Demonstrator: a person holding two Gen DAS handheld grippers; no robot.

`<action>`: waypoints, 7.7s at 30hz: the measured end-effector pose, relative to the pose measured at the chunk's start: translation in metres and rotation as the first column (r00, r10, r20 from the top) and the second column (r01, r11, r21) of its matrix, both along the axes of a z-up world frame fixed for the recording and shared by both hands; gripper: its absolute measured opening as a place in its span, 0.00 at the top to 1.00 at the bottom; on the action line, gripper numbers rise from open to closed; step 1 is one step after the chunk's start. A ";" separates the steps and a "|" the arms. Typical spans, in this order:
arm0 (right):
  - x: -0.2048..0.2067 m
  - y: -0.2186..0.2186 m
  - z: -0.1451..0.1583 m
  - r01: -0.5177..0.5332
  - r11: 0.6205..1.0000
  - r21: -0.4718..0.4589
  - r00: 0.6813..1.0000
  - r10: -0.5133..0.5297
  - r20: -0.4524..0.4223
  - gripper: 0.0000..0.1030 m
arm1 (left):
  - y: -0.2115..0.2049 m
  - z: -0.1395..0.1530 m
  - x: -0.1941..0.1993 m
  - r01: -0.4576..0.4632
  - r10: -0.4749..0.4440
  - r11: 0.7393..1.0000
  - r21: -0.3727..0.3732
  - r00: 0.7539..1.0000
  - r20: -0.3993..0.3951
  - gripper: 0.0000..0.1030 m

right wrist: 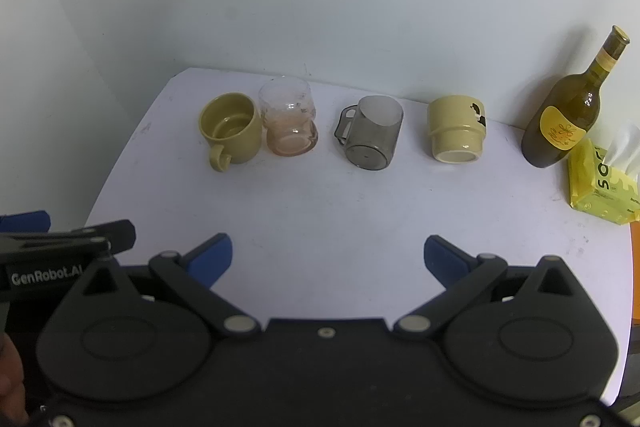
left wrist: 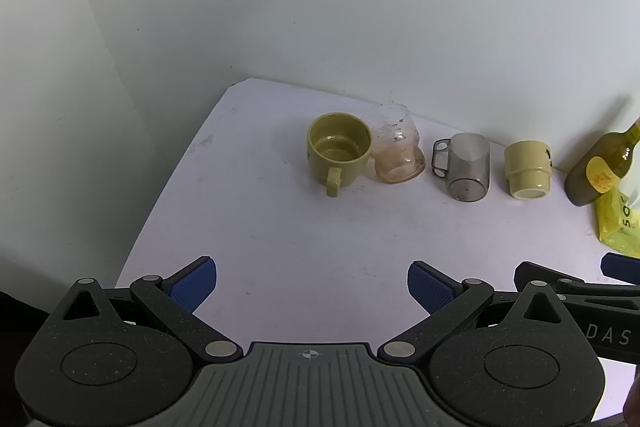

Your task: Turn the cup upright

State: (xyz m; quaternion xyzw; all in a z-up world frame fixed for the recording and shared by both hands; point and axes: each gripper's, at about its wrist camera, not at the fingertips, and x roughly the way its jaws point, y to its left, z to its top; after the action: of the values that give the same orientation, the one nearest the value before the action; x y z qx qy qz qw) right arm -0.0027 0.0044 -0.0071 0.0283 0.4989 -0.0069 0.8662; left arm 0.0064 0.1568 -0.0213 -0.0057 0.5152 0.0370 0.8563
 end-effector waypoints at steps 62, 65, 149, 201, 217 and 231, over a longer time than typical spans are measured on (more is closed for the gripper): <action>0.010 0.003 -0.002 0.004 1.000 0.013 1.000 -0.004 -0.010 0.00 | 0.000 -0.002 0.007 0.001 -0.001 1.000 0.007 1.000 -0.002 0.00; 0.010 0.004 -0.001 0.003 1.000 0.011 1.000 -0.003 -0.009 0.00 | 0.000 -0.001 0.007 0.003 -0.003 1.000 0.003 1.000 -0.006 0.00; -0.002 -0.145 -0.011 0.164 0.985 -0.045 0.985 -0.166 -0.050 0.00 | -0.080 -0.082 0.097 0.049 -0.045 0.998 -0.039 0.995 0.094 0.07; 0.007 -0.155 -0.016 0.147 0.989 -0.028 0.987 -0.149 -0.067 0.00 | -0.101 -0.148 0.075 0.217 -0.217 0.976 -0.004 0.975 -0.051 0.35; 0.004 -0.109 -0.008 0.129 0.992 -0.012 0.991 -0.129 -0.041 0.00 | -0.114 -0.152 0.032 0.420 -0.419 0.908 -0.006 0.905 -0.076 0.35; -0.026 -0.095 -0.004 0.204 0.979 -0.015 0.978 -0.204 -0.033 0.00 | -0.116 -0.155 0.017 0.483 -0.479 0.876 0.013 0.872 -0.100 0.29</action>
State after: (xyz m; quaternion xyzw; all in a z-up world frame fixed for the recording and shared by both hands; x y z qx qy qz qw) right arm -0.0282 -0.0902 -0.0110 0.0740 0.5084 -0.0991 0.8522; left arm 0.0230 0.0407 -0.1761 0.1404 0.5391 -0.1671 0.8135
